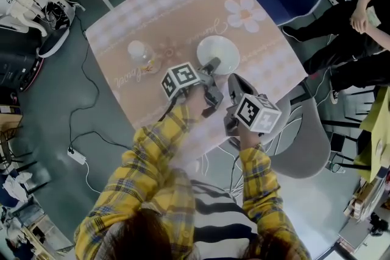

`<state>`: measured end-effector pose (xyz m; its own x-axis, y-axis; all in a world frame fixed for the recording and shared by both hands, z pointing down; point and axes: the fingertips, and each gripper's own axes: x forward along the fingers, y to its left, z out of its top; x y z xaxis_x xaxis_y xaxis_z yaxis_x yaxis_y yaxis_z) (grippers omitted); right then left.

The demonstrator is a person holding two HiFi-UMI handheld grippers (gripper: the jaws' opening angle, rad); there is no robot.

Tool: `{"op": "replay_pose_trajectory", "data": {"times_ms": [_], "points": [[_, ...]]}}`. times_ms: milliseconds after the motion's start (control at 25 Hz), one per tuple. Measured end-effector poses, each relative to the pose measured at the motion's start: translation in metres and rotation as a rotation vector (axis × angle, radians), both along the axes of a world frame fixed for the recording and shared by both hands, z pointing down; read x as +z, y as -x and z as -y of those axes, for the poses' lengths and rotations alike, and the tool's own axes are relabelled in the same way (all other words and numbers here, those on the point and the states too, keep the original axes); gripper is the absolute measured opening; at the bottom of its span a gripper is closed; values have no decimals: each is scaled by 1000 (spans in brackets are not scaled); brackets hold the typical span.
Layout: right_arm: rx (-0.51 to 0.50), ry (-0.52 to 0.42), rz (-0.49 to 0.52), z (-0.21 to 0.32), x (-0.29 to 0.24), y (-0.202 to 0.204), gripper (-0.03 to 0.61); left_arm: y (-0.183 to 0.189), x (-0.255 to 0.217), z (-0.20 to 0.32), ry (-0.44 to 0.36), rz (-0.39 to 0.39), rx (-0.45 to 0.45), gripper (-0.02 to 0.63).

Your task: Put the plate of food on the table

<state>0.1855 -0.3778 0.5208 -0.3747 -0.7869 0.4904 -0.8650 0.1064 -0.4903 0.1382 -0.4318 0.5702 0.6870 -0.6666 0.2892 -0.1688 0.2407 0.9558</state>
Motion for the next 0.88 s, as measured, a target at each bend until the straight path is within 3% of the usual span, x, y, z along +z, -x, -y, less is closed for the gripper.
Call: {"op": "replay_pose_trajectory", "data": {"times_ms": [160, 360, 520, 600, 880], "points": [[-9, -9, 13, -2, -3, 3, -3, 3, 3, -8, 24, 47, 18, 171], [-15, -12, 16, -7, -6, 3, -3, -6, 6, -18, -38, 171, 198, 197], [-20, -20, 21, -10, -8, 7, -3, -11, 3, -23, -67, 196, 291, 218], [-22, -21, 23, -11, -8, 9, -3, -11, 2, -28, -81, 218, 341, 193], [-16, -16, 26, -15, -10, 8, -3, 2, 5, -42, -85, 323, 344, 239]]}}
